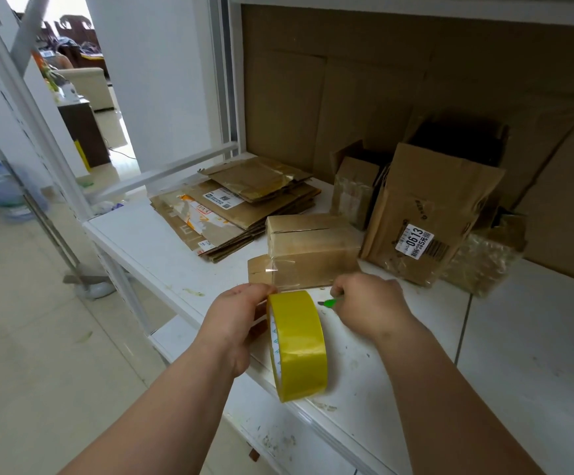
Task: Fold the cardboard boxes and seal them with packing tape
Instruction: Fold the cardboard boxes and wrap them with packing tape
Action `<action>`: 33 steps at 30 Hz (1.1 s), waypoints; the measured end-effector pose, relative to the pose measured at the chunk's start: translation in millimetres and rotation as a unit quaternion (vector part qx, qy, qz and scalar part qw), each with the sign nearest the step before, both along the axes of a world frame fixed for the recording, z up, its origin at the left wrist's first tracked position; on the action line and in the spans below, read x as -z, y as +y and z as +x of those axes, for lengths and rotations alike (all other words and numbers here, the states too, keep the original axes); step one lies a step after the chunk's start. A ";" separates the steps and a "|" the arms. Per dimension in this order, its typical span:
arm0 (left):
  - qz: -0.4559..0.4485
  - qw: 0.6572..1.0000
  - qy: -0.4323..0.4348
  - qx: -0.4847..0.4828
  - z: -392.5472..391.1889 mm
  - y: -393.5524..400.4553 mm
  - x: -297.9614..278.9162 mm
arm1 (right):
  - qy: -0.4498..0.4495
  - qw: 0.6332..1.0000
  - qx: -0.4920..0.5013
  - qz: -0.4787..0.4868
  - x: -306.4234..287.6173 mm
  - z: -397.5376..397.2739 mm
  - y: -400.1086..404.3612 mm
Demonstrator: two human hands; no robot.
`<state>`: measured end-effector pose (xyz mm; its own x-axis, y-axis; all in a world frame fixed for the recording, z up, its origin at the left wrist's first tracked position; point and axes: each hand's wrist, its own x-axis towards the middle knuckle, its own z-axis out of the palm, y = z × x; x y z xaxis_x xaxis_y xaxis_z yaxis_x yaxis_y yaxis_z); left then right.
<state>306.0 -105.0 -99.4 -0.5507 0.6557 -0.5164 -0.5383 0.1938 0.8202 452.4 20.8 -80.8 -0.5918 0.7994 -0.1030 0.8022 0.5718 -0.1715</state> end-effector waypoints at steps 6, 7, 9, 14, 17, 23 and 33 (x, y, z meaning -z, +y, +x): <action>0.000 1.000 -0.010 -0.008 0.2 0.9 0.9 | 0.182 0.978 0.060 -0.079 12.7 -0.8 -8.3; 0.003 1.000 -0.009 -0.006 0.5 0.9 0.5 | 0.265 0.949 0.080 -0.153 9.1 -6.4 -12.3; 0.007 1.000 -0.007 -0.001 1.4 0.6 -1.0 | 0.367 0.872 0.105 -0.308 2.1 -19.4 -22.2; -0.004 1.000 0.026 0.011 2.7 -1.6 -6.5 | 0.416 0.809 0.129 -0.395 1.4 -37.3 -28.5; -0.068 0.981 0.179 -0.004 -3.4 -1.2 -6.2 | 0.427 0.797 0.142 -0.403 2.6 -41.8 -29.4; -0.001 0.831 0.556 0.023 -29.4 5.4 -21.4 | 0.440 0.789 0.151 -0.402 3.6 -42.1 -31.1; -0.055 0.708 0.682 0.176 -45.3 32.8 -26.0 | 0.458 0.784 0.134 -0.398 6.2 -33.9 -29.3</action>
